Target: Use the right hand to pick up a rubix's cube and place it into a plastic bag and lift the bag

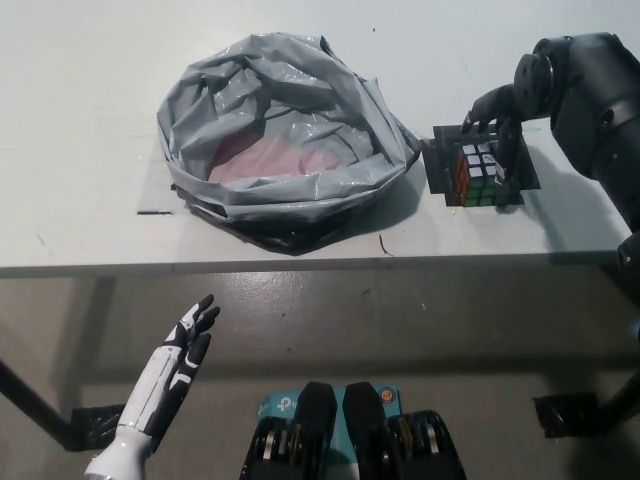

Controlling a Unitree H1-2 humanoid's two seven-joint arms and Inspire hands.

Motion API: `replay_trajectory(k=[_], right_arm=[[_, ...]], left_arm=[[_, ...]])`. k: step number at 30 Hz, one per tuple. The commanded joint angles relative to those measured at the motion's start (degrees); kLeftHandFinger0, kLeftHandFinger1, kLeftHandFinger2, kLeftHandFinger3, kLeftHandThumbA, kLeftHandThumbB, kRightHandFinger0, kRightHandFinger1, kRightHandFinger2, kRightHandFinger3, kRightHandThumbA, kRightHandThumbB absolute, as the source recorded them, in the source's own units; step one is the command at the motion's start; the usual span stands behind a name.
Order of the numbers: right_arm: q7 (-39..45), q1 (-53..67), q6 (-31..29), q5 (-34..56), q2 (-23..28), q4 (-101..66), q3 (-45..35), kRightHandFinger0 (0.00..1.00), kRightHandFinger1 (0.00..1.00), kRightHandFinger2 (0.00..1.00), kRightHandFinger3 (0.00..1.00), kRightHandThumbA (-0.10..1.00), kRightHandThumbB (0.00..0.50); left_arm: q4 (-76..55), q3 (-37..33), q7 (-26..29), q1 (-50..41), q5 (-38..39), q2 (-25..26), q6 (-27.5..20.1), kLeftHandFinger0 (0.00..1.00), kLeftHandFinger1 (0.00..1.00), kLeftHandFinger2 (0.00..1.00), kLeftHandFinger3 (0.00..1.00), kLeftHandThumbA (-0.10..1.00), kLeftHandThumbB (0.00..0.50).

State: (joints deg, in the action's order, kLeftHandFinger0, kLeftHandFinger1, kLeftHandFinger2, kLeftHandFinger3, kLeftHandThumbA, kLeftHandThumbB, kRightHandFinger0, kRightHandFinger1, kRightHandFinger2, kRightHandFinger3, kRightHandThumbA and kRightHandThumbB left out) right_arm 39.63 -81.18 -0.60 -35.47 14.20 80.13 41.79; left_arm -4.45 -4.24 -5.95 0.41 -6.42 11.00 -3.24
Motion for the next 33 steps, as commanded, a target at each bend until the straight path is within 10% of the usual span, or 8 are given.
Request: replay_trajectory(k=[1,33], right_arm=[[-3.98,-1.81,0.07,-1.48,1.05,0.35,0.07,1.00,1.00,1.00,1.00,0.86,0.500],[-6.09,-0.90,1.21,-1.47,0.20,1.21,-1.18,1.00,1.00,1.00,1.00,0.82,0.500]], left_arm=[[-2.46,-0.16,-0.78,0.62,-0.64,0.88,-0.21,1.00,1.00,1.00,1.00,1.00,0.145],[-2.27,-0.87,-0.76,1.47,-0.90,1.02,-0.65,1.00,1.00,1.00,1.00,1.00,0.126]])
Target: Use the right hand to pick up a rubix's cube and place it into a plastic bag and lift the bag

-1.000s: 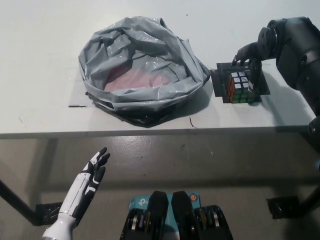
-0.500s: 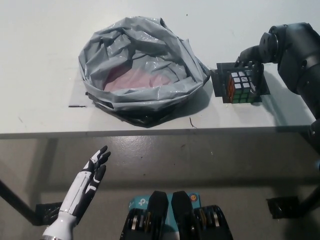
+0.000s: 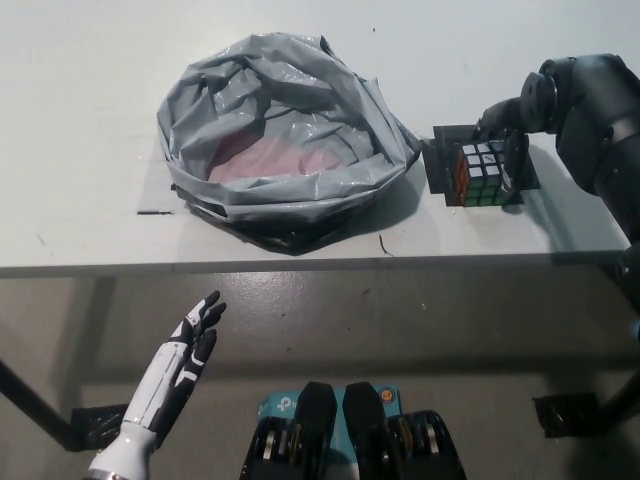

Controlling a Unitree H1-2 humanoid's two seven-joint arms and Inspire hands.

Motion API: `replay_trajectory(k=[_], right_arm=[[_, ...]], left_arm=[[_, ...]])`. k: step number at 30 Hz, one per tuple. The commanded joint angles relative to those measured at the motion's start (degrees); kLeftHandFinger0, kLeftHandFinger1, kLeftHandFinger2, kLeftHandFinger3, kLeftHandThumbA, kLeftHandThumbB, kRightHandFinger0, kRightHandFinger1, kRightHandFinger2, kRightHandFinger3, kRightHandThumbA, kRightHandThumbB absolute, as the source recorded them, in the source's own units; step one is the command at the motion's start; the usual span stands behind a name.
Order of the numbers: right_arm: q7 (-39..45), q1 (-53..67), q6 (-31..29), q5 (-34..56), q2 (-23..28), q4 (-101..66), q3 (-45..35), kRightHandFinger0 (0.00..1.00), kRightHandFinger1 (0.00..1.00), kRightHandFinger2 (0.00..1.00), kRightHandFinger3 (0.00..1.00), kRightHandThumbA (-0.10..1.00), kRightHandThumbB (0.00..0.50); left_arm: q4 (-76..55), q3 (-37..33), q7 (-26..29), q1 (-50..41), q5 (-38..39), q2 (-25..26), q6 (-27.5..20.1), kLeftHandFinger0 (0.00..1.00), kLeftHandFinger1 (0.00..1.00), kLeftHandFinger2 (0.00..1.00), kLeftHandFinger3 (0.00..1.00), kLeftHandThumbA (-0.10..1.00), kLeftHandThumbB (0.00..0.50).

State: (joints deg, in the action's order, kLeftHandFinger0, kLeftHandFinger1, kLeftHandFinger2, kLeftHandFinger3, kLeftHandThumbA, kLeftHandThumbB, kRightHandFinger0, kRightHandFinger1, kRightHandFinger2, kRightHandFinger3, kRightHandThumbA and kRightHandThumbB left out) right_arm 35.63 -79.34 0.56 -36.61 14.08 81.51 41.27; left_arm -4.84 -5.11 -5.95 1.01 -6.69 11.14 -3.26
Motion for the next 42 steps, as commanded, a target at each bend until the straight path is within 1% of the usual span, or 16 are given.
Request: replay_trajectory(k=[1,6,10,25,26,30,35,36,37,38,39,40,41,42], right_arm=[[-1.82,-2.83,0.13,-0.07,0.23,-0.12,-0.90,1.00,1.00,1.00,1.00,0.82,0.500],[-1.97,-2.98,-0.14,-0.72,0.00,-0.11,-0.25,1.00,1.00,1.00,1.00,0.87,0.500],[-2.38,-3.04,0.18,-0.46,-0.22,-0.06,-0.55,1.00,1.00,1.00,1.00,0.85,0.500],[-2.67,-3.22,0.29,-0.76,-0.66,-0.03,-0.24,1.00,1.00,1.00,1.00,0.86,0.500],[-2.48,-3.19,0.68,-0.38,-0.70,0.06,-0.62,1.00,1.00,1.00,1.00,0.83,0.500],[-2.61,-2.99,0.79,-0.29,-0.77,0.30,-0.71,1.00,1.00,1.00,1.00,0.82,0.500],[-1.66,-2.85,0.06,-0.59,-0.62,0.48,-0.29,1.00,1.00,1.00,1.00,0.83,0.500],[-1.67,-2.78,-0.67,-1.42,-0.56,0.51,0.57,1.00,1.00,1.00,1.00,0.86,0.500],[-1.67,-2.75,-1.02,-1.65,-0.51,0.50,0.82,1.00,1.00,1.00,1.00,0.85,0.500],[-1.82,-2.67,-0.53,-1.07,-0.51,0.56,0.25,1.00,1.00,1.00,1.00,0.74,0.500],[-1.94,-2.60,0.01,-0.53,-0.52,0.61,-0.27,1.00,1.00,1.00,1.00,0.72,0.500],[-2.07,-2.52,0.58,0.00,-0.54,0.67,-0.79,1.00,1.00,1.00,1.00,0.72,0.500],[-4.04,-2.17,1.69,1.64,-0.44,0.66,-2.61,0.79,0.83,0.98,1.00,0.50,0.481],[-7.07,-1.69,0.57,1.72,-0.13,0.29,-2.92,0.21,0.43,0.62,0.99,0.12,0.360]], left_arm=[[-2.11,-0.03,-0.82,0.83,-0.60,0.89,-0.43,1.00,1.00,1.00,1.00,1.00,0.122],[-1.98,0.05,-0.88,0.93,-0.24,0.94,-0.57,1.00,1.00,1.00,1.00,1.00,0.134],[-1.96,-0.01,-0.99,0.90,-0.13,1.04,-0.85,1.00,1.00,1.00,1.00,1.00,0.119],[-2.71,-0.27,-1.04,0.81,-0.30,1.10,-0.66,1.00,1.00,1.00,1.00,1.00,0.115],[-2.71,-0.27,-1.05,0.85,-0.27,1.11,-0.66,1.00,1.00,1.00,1.00,1.00,0.113],[-2.74,-0.08,-1.07,0.86,-0.02,1.05,-0.77,1.00,1.00,1.00,1.00,0.99,0.116],[-2.55,-0.07,-1.19,1.06,0.01,1.13,-0.92,1.00,1.00,1.00,1.00,1.00,0.121],[-2.37,-0.09,-1.20,1.15,-0.02,1.17,-1.16,1.00,1.00,1.00,1.00,1.00,0.114],[-2.38,-0.10,-1.19,1.18,-0.03,1.12,-1.05,1.00,1.00,1.00,1.00,1.00,0.116],[-2.40,-0.13,-1.18,1.19,-0.06,1.08,-0.96,1.00,1.00,1.00,1.00,1.00,0.117],[-2.40,-0.16,-1.20,1.18,-0.08,1.09,-0.99,1.00,1.00,1.00,1.00,1.00,0.117],[-2.40,-0.18,-1.22,1.17,-0.10,1.11,-1.05,1.00,1.00,1.00,1.00,1.00,0.117],[-2.49,-0.17,-1.29,1.17,-0.01,1.14,-1.00,1.00,1.00,1.00,1.00,0.99,0.111],[-2.64,-0.12,-1.35,1.29,0.14,1.13,-0.73,1.00,1.00,1.00,1.00,0.99,0.108]])
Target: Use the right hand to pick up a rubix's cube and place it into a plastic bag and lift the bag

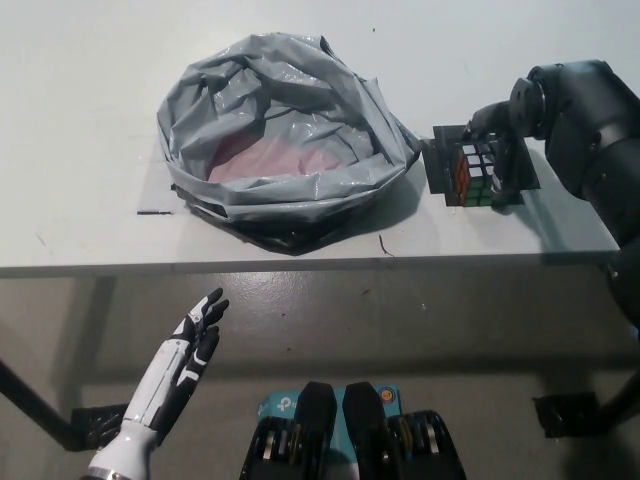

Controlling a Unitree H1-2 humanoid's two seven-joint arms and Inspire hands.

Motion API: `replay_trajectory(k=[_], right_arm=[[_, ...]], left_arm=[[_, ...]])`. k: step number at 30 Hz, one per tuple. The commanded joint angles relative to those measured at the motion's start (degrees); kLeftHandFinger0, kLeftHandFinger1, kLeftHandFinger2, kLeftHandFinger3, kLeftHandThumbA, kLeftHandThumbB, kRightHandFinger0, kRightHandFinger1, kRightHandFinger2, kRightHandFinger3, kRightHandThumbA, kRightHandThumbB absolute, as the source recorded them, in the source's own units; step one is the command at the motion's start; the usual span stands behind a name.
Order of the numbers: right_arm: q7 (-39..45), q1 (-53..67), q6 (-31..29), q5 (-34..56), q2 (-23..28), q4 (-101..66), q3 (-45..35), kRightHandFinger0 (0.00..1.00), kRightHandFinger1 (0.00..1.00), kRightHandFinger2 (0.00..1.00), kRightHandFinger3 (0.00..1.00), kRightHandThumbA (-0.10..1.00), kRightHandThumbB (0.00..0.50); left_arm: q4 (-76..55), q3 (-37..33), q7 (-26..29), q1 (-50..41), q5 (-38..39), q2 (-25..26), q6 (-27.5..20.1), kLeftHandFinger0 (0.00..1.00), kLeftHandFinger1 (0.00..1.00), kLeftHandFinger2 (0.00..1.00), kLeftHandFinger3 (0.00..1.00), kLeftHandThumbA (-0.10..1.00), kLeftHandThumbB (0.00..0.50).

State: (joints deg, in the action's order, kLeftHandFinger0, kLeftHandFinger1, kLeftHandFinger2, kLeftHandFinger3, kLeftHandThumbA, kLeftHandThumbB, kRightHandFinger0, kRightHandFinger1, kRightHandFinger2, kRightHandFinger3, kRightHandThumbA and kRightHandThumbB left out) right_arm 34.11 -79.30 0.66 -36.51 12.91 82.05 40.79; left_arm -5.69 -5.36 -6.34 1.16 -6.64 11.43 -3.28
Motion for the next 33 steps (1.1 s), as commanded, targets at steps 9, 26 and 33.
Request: replay_trajectory(k=[9,26,33], right_arm=[[-15.98,0.18,-4.25,0.48,2.40,-0.77,-3.87,0.96,0.99,0.79,0.37,-0.10,0.296],[-20.17,-0.65,-5.82,2.44,4.45,-0.77,-8.14,1.00,1.00,0.90,0.37,-0.10,0.288],[-23.48,-2.63,-6.05,6.81,6.05,-1.15,-14.80,0.07,0.35,0.57,0.57,-0.10,0.246]], left_arm=[[-1.50,0.26,-0.92,1.41,-0.11,0.79,-0.89,1.00,1.00,1.00,1.00,1.00,0.113],[-0.92,0.51,-0.99,1.69,0.05,0.62,-0.65,1.00,1.00,1.00,1.00,1.00,0.120],[-0.62,0.43,-0.75,1.21,-0.59,0.71,-1.17,1.00,1.00,1.00,1.00,1.00,0.121]])
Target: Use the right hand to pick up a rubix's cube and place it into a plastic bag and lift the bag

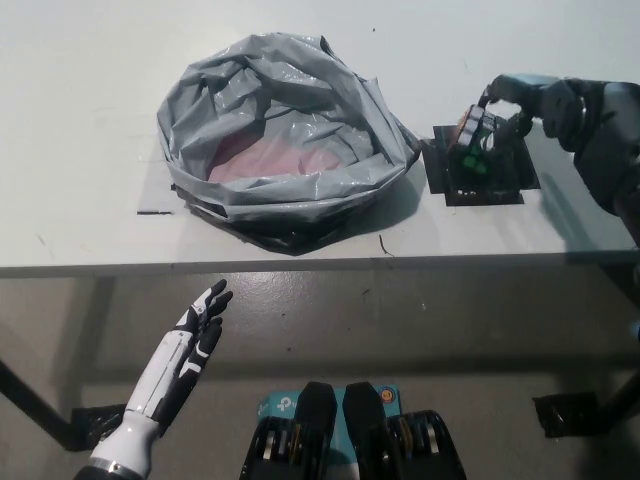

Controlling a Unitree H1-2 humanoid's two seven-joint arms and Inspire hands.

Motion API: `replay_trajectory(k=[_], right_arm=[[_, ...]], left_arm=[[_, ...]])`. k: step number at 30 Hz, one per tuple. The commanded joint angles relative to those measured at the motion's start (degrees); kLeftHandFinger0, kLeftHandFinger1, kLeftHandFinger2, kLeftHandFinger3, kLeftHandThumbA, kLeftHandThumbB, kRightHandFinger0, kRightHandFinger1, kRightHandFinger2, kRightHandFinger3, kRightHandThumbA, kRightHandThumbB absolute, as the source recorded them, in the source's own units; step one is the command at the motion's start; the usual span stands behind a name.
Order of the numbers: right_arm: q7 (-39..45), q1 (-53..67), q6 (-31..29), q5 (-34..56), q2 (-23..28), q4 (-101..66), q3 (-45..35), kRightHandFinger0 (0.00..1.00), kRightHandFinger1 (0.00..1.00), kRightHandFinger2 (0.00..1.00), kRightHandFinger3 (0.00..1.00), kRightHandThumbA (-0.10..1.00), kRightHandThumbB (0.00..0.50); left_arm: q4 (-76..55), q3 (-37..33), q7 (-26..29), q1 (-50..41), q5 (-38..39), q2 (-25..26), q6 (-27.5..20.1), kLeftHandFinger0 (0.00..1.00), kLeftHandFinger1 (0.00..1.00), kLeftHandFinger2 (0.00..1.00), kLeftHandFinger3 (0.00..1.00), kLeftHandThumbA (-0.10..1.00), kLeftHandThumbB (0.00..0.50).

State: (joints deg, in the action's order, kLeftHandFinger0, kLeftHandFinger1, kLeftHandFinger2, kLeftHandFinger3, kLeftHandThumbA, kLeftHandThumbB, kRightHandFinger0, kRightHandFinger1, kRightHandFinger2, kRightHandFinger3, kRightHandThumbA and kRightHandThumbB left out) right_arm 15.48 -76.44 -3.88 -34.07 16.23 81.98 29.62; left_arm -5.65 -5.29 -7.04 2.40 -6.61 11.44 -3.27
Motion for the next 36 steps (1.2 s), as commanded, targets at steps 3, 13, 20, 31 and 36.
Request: replay_trajectory(k=[3,13,20,31,36], right_arm=[[-6.76,-7.04,-2.24,2.82,3.44,-1.64,-3.64,0.40,0.68,0.80,0.97,-0.10,0.244],[-6.38,-10.48,-2.60,6.23,5.09,-3.21,-9.60,0.39,0.78,0.97,0.90,-0.10,0.234],[-5.91,-12.36,-2.77,5.97,5.14,-3.98,-9.59,0.70,0.98,0.99,0.54,-0.10,0.241],[7.20,-12.51,-1.32,6.65,4.47,-4.18,-8.61,1.00,1.00,1.00,1.00,0.52,0.488],[8.90,-9.52,-3.82,1.12,3.34,-4.50,-1.77,1.00,1.00,1.00,1.00,0.69,0.500]], left_arm=[[-0.80,0.38,0.08,-0.19,-0.71,0.60,-1.09,1.00,1.00,1.00,1.00,1.00,0.122],[-0.64,0.39,0.28,-0.36,-0.95,0.35,-1.37,1.00,1.00,1.00,1.00,1.00,0.120],[-0.57,0.60,0.49,-0.50,-0.90,0.22,-1.57,1.00,1.00,1.00,1.00,1.00,0.118],[-0.52,0.68,0.36,-0.70,-0.88,0.29,-1.44,1.00,1.00,1.00,1.00,1.00,0.114],[-0.81,0.62,0.40,-0.82,-0.99,0.15,-1.34,1.00,1.00,1.00,1.00,1.00,0.103]])
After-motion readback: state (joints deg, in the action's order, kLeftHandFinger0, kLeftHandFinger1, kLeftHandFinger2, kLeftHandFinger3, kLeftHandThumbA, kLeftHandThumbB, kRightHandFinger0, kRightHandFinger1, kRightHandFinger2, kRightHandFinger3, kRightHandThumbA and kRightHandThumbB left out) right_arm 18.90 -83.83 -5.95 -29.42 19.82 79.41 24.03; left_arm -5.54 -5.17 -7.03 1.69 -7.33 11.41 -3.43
